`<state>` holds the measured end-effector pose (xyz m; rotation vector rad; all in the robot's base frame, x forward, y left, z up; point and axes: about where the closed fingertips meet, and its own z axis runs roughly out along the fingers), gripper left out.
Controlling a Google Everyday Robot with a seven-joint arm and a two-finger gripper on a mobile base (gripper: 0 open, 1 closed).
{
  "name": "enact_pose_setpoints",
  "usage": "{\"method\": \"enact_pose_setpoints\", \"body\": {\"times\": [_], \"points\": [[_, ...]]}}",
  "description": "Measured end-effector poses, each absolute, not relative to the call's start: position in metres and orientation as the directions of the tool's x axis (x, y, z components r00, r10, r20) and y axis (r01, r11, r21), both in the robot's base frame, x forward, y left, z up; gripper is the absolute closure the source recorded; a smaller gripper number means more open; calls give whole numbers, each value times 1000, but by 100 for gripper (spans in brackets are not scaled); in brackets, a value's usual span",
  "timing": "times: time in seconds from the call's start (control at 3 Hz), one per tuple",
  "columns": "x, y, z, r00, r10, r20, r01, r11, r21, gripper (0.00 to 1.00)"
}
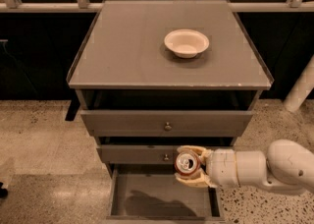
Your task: Pick coke can from bottom drawer and place on counter
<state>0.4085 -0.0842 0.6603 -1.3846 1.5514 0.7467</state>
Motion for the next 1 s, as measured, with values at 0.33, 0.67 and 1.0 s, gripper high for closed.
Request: {"method": "enact_pose_setpoints", "body": {"times": [0.33,0.67,1.0], "points": [[432,-72,711,72,-416,-906,-986,108,-128,100],[432,-72,711,72,-417,-906,-986,108,-128,100],[438,-71,736,104,-439,-892,-989,53,-141,100]]}}
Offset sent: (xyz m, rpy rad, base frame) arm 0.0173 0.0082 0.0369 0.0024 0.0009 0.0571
